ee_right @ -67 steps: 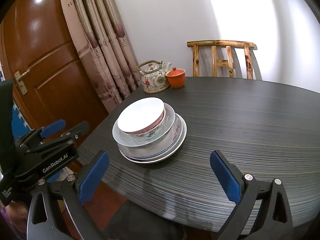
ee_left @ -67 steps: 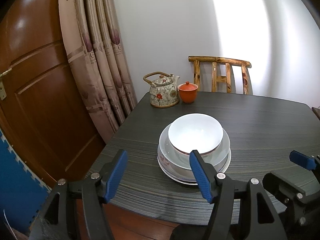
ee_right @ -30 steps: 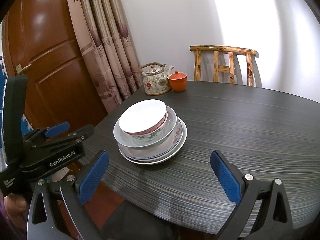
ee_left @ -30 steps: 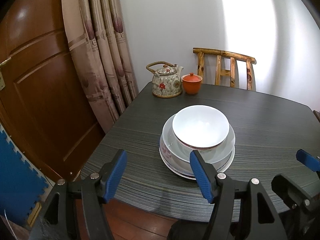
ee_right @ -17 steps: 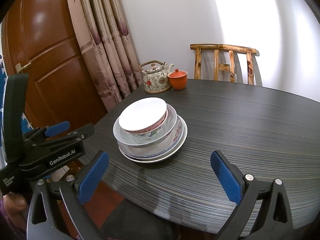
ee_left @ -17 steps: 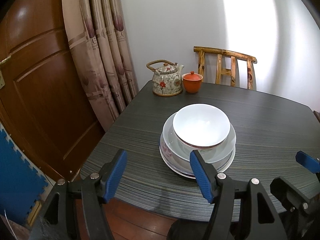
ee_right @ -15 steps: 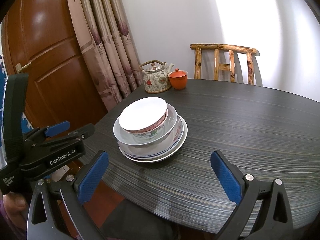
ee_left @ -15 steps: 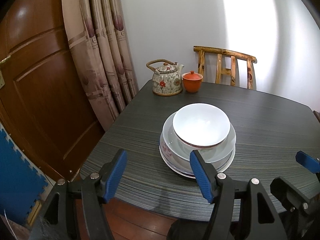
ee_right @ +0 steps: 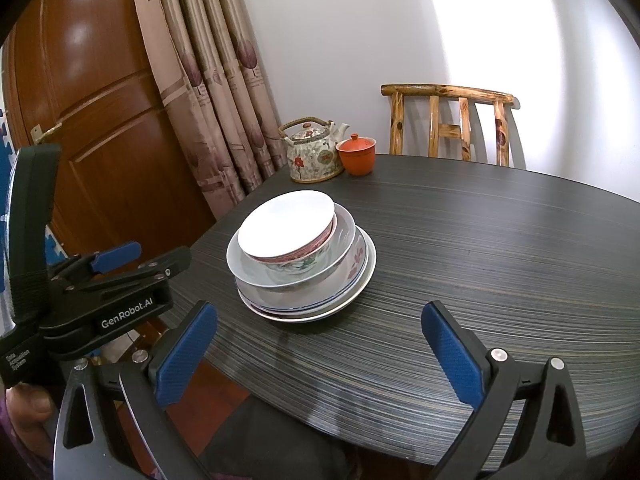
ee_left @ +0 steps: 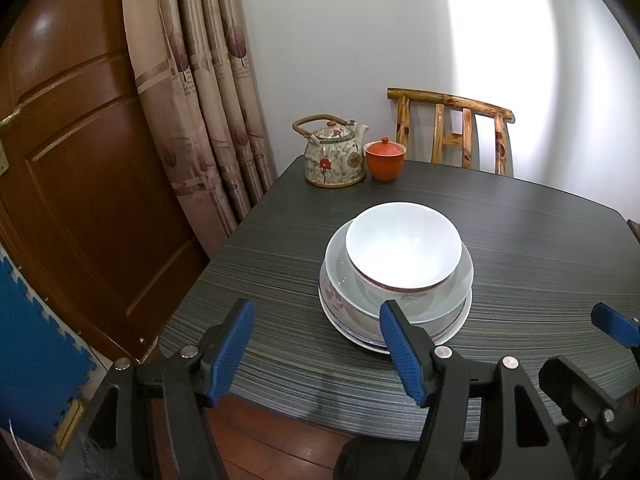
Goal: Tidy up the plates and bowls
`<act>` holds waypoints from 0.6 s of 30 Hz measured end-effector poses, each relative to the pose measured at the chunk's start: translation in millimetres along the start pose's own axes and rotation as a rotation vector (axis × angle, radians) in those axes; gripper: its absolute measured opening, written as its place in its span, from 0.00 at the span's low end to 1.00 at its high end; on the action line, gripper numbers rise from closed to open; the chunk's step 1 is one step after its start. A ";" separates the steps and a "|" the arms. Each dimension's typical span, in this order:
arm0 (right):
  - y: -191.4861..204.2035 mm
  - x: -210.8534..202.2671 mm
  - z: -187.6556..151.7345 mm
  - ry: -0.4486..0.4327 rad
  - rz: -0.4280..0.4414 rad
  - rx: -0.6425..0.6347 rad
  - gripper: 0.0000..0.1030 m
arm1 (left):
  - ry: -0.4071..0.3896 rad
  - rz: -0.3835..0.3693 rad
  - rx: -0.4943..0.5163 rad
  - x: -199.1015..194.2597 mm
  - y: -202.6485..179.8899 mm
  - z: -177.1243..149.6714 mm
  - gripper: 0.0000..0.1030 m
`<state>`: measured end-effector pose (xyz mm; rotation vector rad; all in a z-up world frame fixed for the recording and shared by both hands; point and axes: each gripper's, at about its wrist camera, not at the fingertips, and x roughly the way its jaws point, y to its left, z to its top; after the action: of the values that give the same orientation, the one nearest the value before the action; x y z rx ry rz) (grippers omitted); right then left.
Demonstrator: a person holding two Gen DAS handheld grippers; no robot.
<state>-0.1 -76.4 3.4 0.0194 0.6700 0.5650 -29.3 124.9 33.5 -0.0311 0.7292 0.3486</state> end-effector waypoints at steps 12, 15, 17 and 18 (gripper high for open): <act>0.1 0.0 -2.6 0.003 -0.003 0.004 0.99 | 0.009 -0.006 0.000 0.0 1.4 1.0 0.65; 0.3 0.2 -2.3 0.003 -0.004 0.007 0.99 | 0.012 -0.008 0.003 0.4 1.1 1.3 0.65; 0.3 0.2 -2.0 0.002 -0.005 0.007 0.99 | 0.014 -0.009 0.004 0.8 1.1 1.3 0.65; 0.2 0.0 -2.2 0.002 -0.005 0.007 0.99 | 0.014 -0.009 0.005 1.1 0.8 1.5 0.65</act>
<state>-1.5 -76.6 1.7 0.0237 0.6741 0.5575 -27.8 126.2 34.0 -0.0316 0.7438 0.3380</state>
